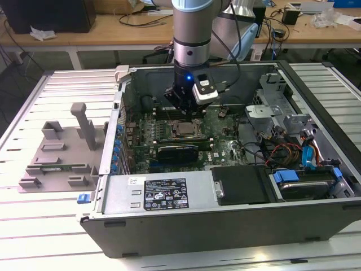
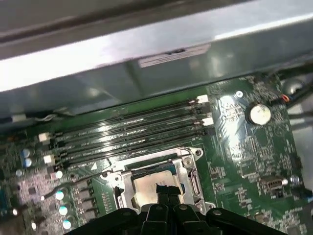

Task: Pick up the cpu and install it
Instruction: 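Close the cpu cover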

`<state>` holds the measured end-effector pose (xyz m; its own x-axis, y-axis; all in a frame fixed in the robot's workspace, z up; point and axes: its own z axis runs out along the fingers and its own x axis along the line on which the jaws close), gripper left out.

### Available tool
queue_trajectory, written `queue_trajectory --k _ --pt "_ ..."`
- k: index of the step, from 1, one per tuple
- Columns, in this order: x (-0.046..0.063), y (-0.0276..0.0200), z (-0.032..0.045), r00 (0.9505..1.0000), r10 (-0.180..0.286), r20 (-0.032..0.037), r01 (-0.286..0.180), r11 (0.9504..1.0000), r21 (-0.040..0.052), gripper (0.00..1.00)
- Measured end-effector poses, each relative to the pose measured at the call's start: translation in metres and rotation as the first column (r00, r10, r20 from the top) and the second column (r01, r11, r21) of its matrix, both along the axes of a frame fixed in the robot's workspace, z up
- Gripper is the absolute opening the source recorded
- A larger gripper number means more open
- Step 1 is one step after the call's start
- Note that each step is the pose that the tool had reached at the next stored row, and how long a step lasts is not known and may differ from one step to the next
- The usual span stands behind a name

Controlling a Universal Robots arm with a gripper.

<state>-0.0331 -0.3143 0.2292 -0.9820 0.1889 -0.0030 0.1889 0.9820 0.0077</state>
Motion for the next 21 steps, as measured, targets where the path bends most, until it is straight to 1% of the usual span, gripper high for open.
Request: queue_trajectory --k 2,4,6,7,8,9,12,14,18,21 --pt "0.0 0.0 -0.0001 0.9993 0.039 0.0 -0.039 0.9993 0.0 0.11" --pt "0.0 0.0 -0.0002 0.9963 0.086 0.0 -0.086 0.9963 0.0 0.11" --pt "0.0 0.0 -0.0004 0.9892 0.147 0.0 -0.147 0.9892 -0.0003 0.11" --pt "0.0 0.0001 -0.0006 0.986 0.167 -0.0001 -0.167 0.986 -0.0008 0.11" --pt "0.0 0.0001 -0.0007 0.9825 0.186 -0.0012 -0.187 0.9824 -0.0056 0.11" --pt "-0.001 0.0 -0.0009 0.9812 0.193 -0.0022 -0.193 0.9812 -0.0097 0.11" --pt "-0.004 -0.0009 -0.0026 0.9804 0.197 -0.0034 -0.197 0.9803 -0.0143 0.11" --pt "-0.008 -0.0017 -0.0053 0.9804 0.197 -0.0031 -0.197 0.9803 -0.0144 0.11" --pt "-0.02 -0.0018 -0.0117 0.9804 0.197 -0.0033 -0.197 0.9803 -0.0146 0.11" --pt "-0.026 -0.0018 -0.0144 0.9804 0.197 -0.0034 -0.197 0.9803 -0.015 0.11"
